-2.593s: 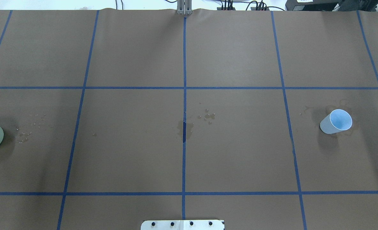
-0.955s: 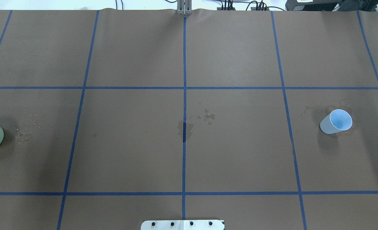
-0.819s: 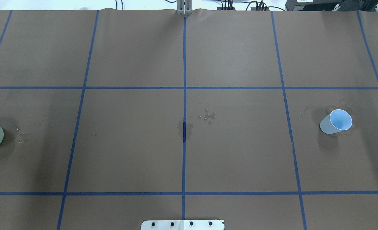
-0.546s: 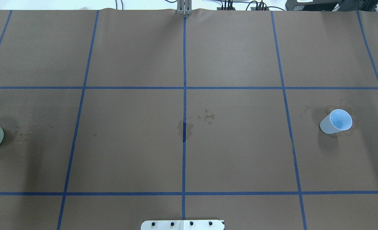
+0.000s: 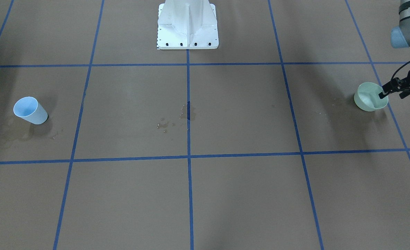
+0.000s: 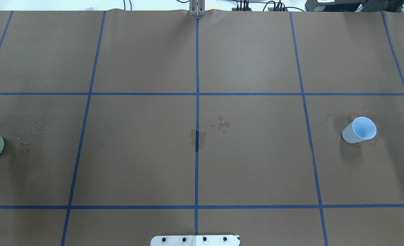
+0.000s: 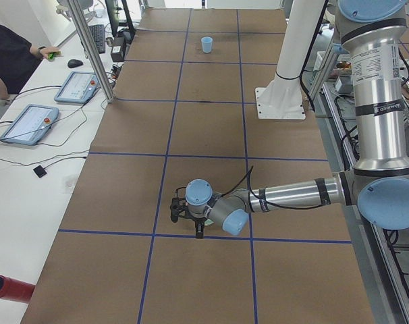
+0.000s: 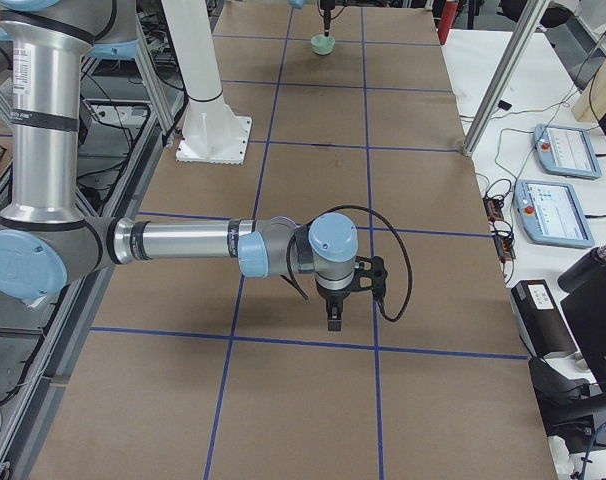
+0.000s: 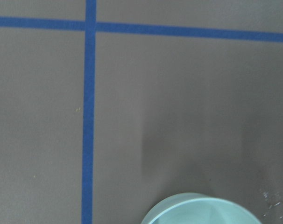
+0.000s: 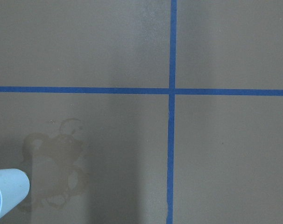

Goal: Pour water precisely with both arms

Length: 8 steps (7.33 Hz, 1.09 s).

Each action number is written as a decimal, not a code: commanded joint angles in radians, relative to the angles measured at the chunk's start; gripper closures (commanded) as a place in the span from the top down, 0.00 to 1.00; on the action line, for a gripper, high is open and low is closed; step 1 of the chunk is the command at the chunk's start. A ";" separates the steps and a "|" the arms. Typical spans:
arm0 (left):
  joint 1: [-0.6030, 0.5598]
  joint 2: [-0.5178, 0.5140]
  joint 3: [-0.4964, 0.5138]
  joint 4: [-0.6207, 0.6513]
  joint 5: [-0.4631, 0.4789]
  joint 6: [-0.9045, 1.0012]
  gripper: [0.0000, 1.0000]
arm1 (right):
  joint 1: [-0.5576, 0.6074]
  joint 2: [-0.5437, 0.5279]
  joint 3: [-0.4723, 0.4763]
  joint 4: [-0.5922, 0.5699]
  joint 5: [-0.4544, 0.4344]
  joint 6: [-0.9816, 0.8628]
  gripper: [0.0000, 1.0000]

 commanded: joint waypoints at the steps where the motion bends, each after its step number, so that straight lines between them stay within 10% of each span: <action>1: 0.017 0.008 0.012 -0.010 -0.006 -0.002 1.00 | 0.000 0.000 -0.001 -0.001 -0.002 0.000 1.00; 5: 0.058 -0.001 0.032 -0.013 -0.009 -0.002 1.00 | 0.000 -0.001 -0.003 0.000 0.000 0.000 1.00; 6: 0.058 -0.001 0.032 -0.032 -0.009 -0.002 0.67 | 0.000 -0.001 -0.004 0.000 0.000 0.000 1.00; 7: 0.058 0.001 0.026 -0.037 -0.010 -0.009 0.12 | 0.000 0.000 -0.003 -0.001 -0.002 0.000 1.00; 8: 0.058 0.007 0.026 -0.037 -0.010 -0.011 0.00 | 0.000 0.000 -0.001 -0.001 -0.002 0.000 1.00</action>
